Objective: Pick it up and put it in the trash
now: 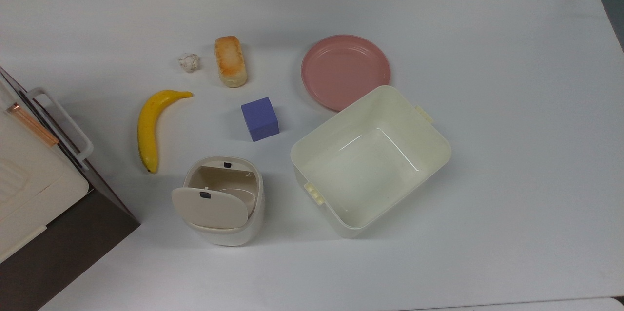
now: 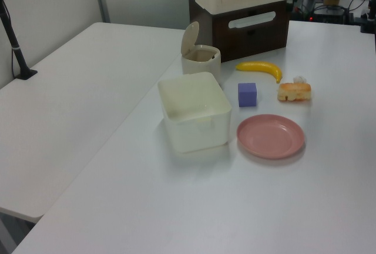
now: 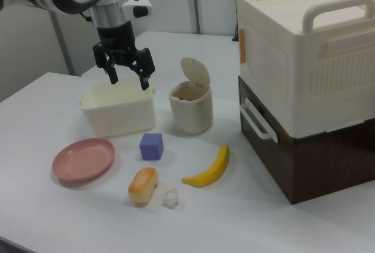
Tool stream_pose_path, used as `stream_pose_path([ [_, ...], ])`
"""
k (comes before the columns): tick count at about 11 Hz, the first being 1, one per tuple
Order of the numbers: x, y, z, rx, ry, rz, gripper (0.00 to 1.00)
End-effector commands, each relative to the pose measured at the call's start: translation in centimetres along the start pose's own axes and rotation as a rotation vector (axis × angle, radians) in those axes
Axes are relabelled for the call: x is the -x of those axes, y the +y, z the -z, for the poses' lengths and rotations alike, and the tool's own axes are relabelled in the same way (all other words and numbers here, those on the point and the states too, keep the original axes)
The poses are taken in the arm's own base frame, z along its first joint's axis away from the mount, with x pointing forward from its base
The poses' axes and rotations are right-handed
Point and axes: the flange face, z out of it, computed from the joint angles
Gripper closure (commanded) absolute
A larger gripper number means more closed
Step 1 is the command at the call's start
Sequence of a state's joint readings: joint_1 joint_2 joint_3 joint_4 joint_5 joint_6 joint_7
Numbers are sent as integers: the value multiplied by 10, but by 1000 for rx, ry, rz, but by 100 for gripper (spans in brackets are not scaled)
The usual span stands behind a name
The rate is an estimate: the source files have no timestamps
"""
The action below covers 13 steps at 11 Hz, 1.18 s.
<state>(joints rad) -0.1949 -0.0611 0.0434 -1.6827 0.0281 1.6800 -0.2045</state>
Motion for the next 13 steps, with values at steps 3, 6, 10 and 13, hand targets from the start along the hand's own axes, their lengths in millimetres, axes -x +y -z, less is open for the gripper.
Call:
stream_pose_path([
  [3, 7, 6, 12, -14, -1, 10, 0],
  [6, 10, 6, 9, 31, -40, 33, 0],
  [10, 11, 9, 9, 56, -54, 41, 0],
  [13, 13, 6, 10, 68, -64, 41, 0],
])
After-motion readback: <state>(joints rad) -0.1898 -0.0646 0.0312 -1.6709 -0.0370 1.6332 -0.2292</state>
